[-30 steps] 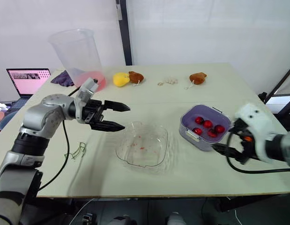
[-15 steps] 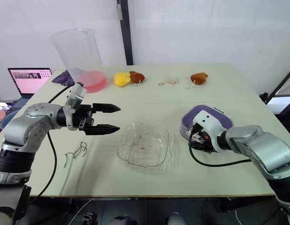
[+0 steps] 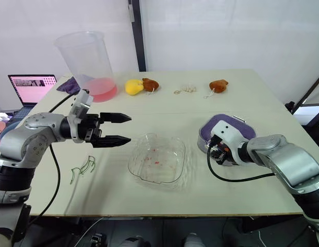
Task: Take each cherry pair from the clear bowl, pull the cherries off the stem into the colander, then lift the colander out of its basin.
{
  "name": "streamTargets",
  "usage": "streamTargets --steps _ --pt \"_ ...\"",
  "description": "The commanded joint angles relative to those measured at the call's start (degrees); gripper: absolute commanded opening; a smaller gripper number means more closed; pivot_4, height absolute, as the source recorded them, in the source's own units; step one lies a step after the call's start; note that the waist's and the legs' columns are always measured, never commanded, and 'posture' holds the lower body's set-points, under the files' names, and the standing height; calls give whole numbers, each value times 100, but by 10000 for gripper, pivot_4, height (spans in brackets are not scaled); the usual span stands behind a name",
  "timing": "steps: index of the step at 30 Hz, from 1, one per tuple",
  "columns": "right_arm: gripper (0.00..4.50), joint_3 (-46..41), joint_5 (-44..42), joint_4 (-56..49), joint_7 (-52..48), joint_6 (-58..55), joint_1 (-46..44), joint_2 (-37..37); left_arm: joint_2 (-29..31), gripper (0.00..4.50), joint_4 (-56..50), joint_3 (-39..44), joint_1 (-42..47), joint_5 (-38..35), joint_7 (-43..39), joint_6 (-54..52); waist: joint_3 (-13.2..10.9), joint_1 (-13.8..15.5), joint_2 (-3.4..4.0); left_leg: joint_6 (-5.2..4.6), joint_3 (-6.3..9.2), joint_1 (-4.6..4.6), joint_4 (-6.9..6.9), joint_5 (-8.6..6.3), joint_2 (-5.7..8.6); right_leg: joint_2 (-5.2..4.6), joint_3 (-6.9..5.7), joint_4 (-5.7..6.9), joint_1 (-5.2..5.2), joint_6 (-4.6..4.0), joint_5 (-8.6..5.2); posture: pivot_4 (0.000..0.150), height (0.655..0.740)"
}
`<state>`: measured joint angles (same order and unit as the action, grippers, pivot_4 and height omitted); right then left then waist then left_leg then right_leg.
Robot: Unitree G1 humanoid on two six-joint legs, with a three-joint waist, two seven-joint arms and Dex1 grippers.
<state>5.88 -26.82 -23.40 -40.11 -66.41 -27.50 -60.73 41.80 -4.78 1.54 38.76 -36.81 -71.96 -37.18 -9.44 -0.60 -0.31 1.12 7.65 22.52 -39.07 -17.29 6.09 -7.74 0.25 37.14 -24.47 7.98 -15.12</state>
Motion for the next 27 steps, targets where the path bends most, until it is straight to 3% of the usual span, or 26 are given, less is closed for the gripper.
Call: streamTargets --steps 1,19,27 --pt "2375 -270 109 -269 26 3 -21 -199 38 45000 -206 7 178 -85 16 -84 0 2 0 0 0 0 0 0 0 0 0 0 0 0 0 1500 7400" --pt "2375 -1298 -611 -801 -117 -797 -470 -336 -65 45000 120 -341 688 165 -240 66 -1 0 1 0 -1 1 1 0 0 0 0 -1 0 0 0 1500 7400" --pt "2375 -1578 -853 -931 143 -1113 -685 -22 -140 45000 382 -425 744 336 -296 267 -1 0 1 -1 -1 1 1 0 -1 0 0 -1 -1 0 0 1500 7400"
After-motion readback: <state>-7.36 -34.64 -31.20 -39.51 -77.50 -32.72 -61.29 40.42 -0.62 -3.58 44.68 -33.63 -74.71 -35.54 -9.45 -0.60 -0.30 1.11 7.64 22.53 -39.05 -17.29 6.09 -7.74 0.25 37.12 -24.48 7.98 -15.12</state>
